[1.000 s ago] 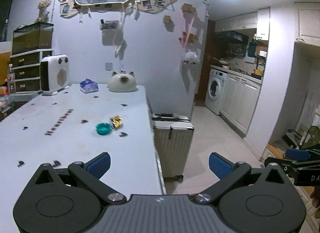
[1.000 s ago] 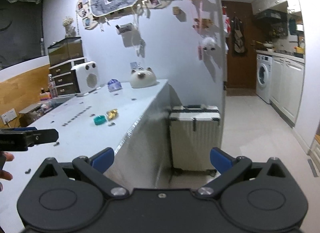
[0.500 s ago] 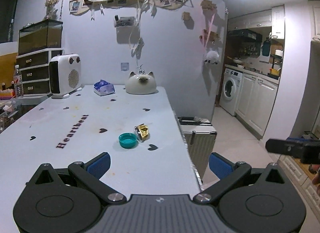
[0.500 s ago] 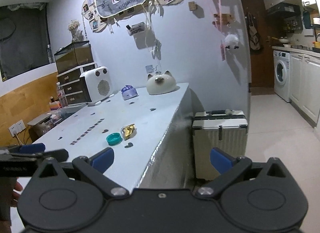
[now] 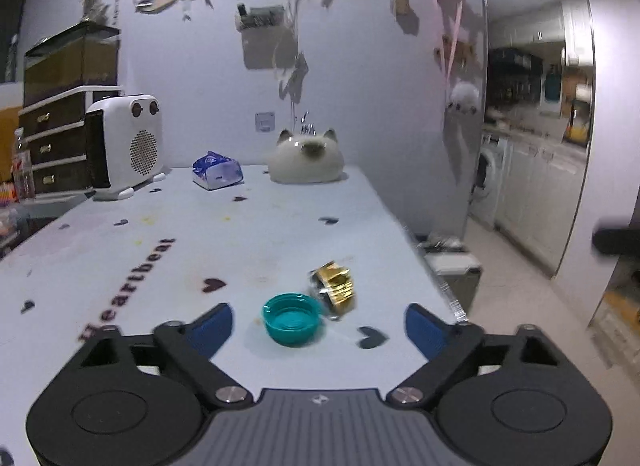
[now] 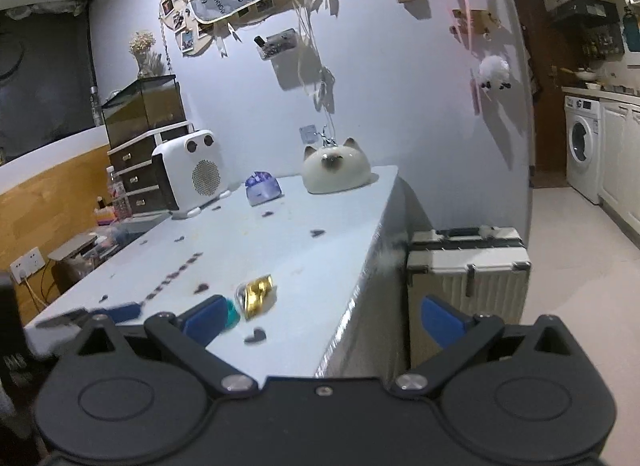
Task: Collect trash
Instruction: 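Move both tools over the table toward the teal cap and gold wrapper, then grasp the teal bottle cap with the left tool while the right tool grasps the gold wrapper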
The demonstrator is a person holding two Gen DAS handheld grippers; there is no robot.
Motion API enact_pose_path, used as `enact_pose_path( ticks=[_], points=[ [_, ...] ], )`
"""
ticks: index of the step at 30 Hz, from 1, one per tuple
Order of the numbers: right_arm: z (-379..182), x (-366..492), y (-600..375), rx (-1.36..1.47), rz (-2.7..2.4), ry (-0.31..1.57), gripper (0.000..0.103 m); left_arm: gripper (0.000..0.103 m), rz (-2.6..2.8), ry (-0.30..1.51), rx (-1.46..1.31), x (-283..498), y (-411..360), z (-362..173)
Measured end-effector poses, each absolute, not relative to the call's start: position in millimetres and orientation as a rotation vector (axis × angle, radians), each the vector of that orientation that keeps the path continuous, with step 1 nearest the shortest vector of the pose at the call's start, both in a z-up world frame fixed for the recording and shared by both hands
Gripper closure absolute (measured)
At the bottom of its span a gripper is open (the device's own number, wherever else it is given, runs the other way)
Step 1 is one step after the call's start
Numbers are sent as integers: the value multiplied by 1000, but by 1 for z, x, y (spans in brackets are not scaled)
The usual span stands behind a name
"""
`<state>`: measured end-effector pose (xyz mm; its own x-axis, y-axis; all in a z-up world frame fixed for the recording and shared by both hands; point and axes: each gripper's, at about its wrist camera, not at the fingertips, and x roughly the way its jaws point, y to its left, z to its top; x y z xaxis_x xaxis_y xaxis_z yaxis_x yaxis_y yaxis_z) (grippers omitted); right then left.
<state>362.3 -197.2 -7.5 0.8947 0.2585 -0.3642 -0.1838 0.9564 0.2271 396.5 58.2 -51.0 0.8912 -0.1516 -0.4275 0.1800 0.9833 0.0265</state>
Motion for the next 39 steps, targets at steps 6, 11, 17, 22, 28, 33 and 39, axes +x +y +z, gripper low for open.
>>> enact_pose_path(
  ticks=[6, 11, 17, 22, 28, 33, 39],
  points=[
    [-6, 409, -176, 185, 304, 412, 0, 24, -206, 453, 126, 426, 61, -67],
    [-13, 451, -155, 245, 343, 470, 10, 27, -226, 428, 152, 443, 62, -71],
    [-44, 506, -132, 383, 411, 605, 33, 27, -280, 460, 146, 454, 64, -75],
    [-70, 534, -113, 394, 420, 684, 47, 33, -267, 497, 165, 466, 71, -78],
    [-81, 549, -104, 390, 408, 677, 48, 33, -295, 525, 155, 468, 72, -80],
    [-86, 554, -96, 353, 427, 692, 80, 33, -294, 585, 187, 476, 67, -85],
    [-81, 539, -98, 274, 441, 672, 81, 39, -302, 593, 193, 480, 64, -87]
  ],
)
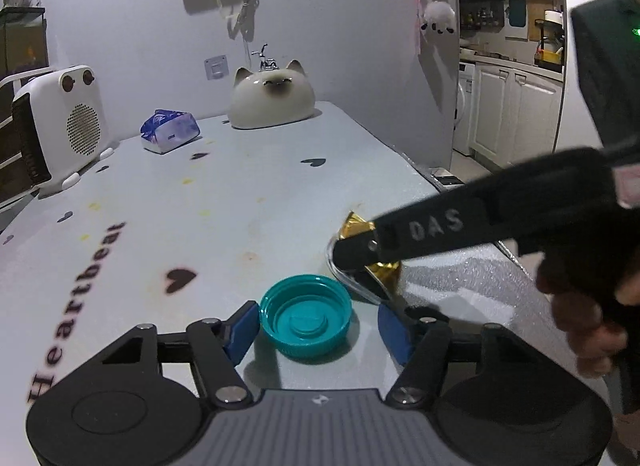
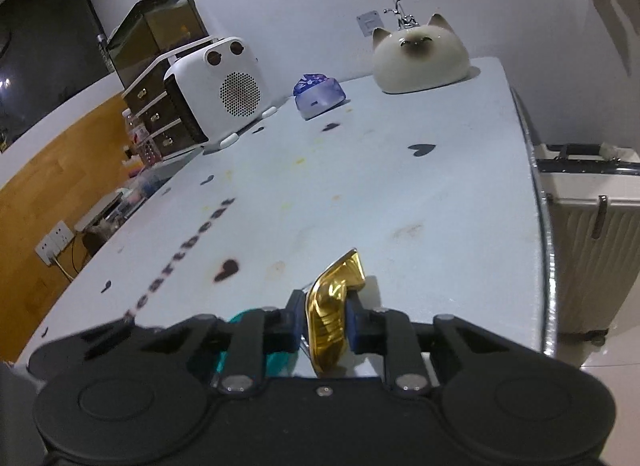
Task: Collect trash
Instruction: 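Grasp the teal bottle cap with the left tool while the right tool grasps the gold wrapper, then lift and carry the cap and wrapper with both tools to the wastebasket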
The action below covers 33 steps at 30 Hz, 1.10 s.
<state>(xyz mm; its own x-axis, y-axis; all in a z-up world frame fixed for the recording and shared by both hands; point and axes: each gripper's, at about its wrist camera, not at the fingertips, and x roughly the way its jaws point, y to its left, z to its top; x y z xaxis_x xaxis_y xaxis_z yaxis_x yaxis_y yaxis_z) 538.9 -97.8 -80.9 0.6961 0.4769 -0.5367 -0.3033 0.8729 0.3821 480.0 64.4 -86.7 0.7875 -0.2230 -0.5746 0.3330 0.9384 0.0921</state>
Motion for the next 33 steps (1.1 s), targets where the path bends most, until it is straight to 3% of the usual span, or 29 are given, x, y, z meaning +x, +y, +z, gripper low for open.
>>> enact_pose_path(
  ticks=[4, 15, 17, 33],
  points=[
    [-79, 529, -103, 244, 446, 670, 82, 53, -317, 591, 180, 481, 64, -86],
    [-75, 486, -119, 226, 410, 680, 83, 53, -332, 622, 84, 471, 69, -84],
    [-74, 474, -121, 234, 405, 675, 89, 53, -316, 630, 85, 466, 68, -83],
    [-72, 394, -144, 274, 408, 641, 89, 53, -224, 643, 62, 380, 89, -72]
  ],
)
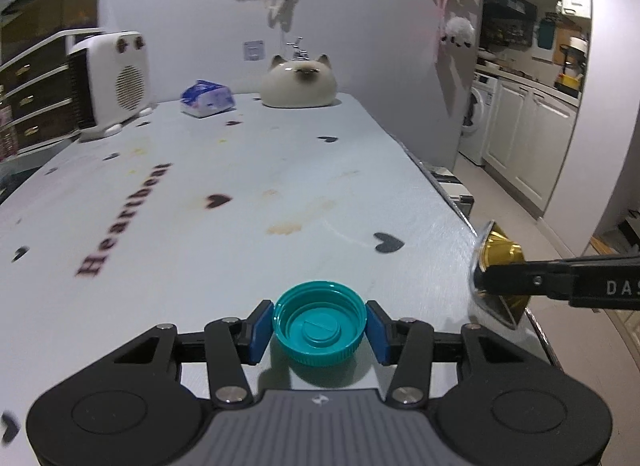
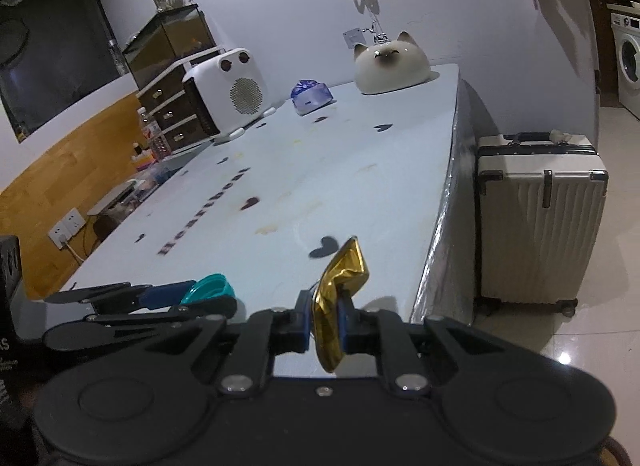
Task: Collect trash
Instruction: 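Lift and carry the cap and wrapper with both tools to the wastebasket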
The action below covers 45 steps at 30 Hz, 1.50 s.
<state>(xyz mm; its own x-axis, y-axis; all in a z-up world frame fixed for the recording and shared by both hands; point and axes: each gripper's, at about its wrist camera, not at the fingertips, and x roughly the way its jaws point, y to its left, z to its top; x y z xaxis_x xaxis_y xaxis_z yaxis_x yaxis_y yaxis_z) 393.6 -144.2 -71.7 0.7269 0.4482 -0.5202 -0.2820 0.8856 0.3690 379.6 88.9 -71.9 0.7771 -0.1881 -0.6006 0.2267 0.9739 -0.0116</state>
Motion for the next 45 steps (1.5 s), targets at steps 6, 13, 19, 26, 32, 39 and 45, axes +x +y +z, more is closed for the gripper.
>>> enact_pose_path(
  ticks=[6, 13, 19, 26, 32, 39, 45],
  points=[
    [-69, 367, -144, 281, 421, 632, 89, 53, -186, 621, 35, 336, 95, -63],
    [-65, 330, -138, 267, 439, 622, 89, 53, -165, 611, 15, 284, 95, -60],
    [-63, 300, -138, 262, 452, 616, 89, 53, -130, 585, -17, 249, 102, -52],
    [-63, 266, -144, 265, 455, 604, 89, 53, -97, 571, -30, 210, 106, -45],
    [-62, 239, -148, 247, 462, 585, 89, 53, -80, 565, -34, 182, 104, -46],
    [-59, 214, -160, 234, 458, 560, 89, 53, -87, 552, -46, 165, 91, -43],
    [-57, 195, -180, 212, 428, 537, 89, 53, -115, 544, -47, 160, 62, -43]
  ],
)
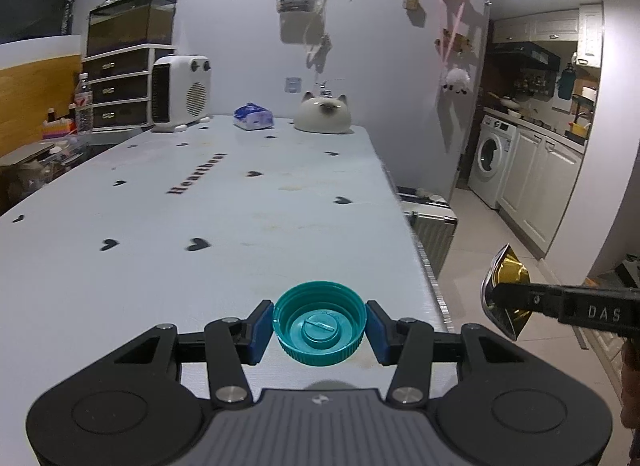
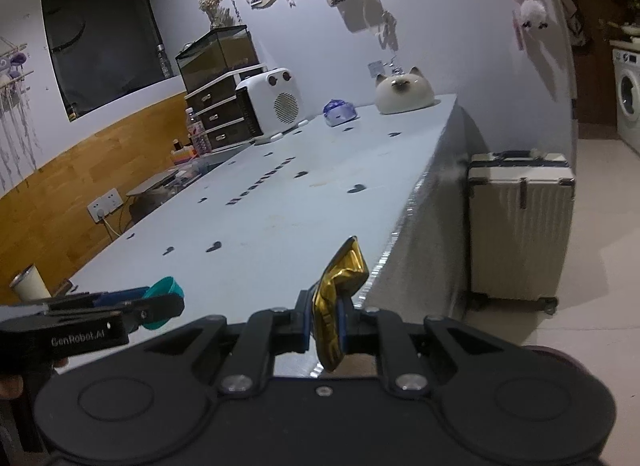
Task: Collect trash
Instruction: 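Lift and carry the cap and wrapper with both tools to the wastebasket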
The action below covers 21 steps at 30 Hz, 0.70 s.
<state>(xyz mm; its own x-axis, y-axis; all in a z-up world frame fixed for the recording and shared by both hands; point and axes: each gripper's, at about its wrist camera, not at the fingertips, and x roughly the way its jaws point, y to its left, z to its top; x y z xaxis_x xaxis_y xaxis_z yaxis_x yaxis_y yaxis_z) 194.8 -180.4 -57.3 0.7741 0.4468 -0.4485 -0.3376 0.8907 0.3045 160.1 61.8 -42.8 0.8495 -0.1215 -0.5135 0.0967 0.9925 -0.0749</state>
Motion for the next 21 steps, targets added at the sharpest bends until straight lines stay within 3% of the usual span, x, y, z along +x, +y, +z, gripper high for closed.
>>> enact_pose_path(
  ticks=[21],
  points=[
    [-105, 158, -329, 279, 151, 580, 89, 53, -396, 657, -14, 186, -103, -87]
  ],
)
